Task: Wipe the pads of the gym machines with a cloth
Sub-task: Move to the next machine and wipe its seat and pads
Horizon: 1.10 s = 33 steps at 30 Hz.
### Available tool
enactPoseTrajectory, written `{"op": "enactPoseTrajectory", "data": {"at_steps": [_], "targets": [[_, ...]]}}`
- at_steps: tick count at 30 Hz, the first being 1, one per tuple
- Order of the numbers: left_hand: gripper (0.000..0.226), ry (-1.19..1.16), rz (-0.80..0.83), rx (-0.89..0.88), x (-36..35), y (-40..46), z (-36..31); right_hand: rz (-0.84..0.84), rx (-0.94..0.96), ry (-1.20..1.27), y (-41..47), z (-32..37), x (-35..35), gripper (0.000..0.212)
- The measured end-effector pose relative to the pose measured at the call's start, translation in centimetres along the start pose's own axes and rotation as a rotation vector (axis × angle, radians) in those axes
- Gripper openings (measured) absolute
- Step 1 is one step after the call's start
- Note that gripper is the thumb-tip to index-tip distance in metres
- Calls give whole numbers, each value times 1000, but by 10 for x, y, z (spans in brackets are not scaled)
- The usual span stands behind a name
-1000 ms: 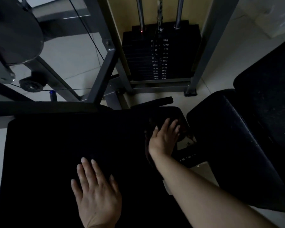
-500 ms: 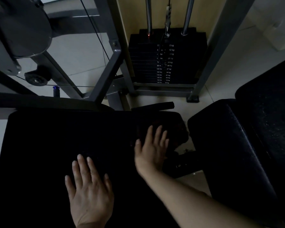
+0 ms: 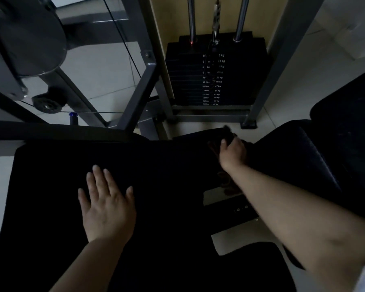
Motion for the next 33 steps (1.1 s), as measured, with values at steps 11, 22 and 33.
{"op": "enactPoseTrajectory", "data": {"at_steps": [11,22,33], "targets": [[80,3,24,12,-7,3,-2,34,272,-193,-81,79,-42,49],[65,42,-21,-17,-14,3,3,96,460,-307,-56,57,-22,50],[69,20,-108,-48,-22,6,6,141,446,-397,-85,71,-30,55]]}}
Point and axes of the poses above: each hand's wrist, its own y-axis towards the middle knuckle, its own x-axis out of the back of the hand, z = x × y, the point moved 5 cm from there along y, towards the middle knuckle, and after that the axes turned 11 degrees about -x, right-handed, at the moved point
